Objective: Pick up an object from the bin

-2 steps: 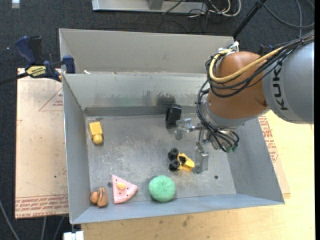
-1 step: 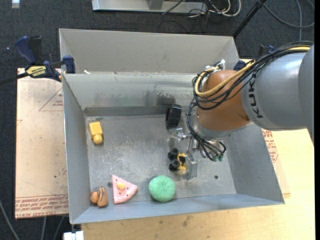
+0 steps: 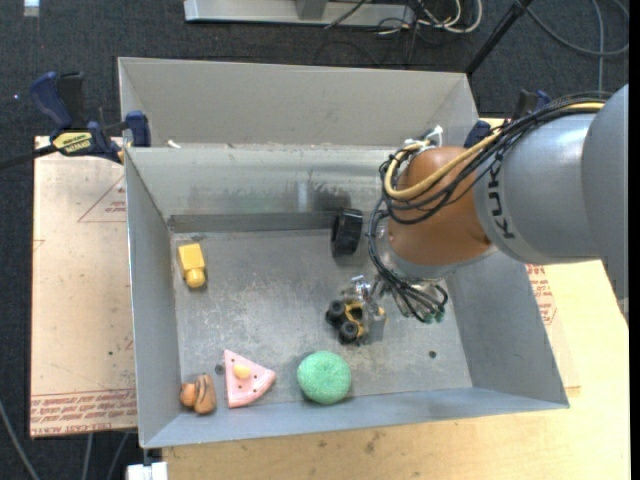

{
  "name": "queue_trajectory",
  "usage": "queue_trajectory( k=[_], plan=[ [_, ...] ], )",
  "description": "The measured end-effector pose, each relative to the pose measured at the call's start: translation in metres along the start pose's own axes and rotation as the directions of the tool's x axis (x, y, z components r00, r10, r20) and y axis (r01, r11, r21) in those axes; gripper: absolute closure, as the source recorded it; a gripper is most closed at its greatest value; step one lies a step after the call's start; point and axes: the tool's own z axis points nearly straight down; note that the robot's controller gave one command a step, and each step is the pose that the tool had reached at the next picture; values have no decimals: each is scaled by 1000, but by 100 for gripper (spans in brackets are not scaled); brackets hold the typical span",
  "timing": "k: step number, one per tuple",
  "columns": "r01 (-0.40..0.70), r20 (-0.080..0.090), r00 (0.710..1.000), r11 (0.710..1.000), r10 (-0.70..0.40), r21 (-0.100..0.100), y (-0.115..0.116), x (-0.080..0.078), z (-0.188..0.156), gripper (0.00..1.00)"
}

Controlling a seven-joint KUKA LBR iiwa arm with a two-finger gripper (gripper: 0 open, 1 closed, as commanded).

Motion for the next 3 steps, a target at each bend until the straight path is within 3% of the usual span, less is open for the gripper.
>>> queue_trajectory(
  k=[2, 3],
  plan=[
    [0, -5, 1000, 1000, 0, -1, 0, 1, -4, 100],
    [0, -8, 1000, 1000, 0, -2, 1, 2, -23, 100]
  ],
)
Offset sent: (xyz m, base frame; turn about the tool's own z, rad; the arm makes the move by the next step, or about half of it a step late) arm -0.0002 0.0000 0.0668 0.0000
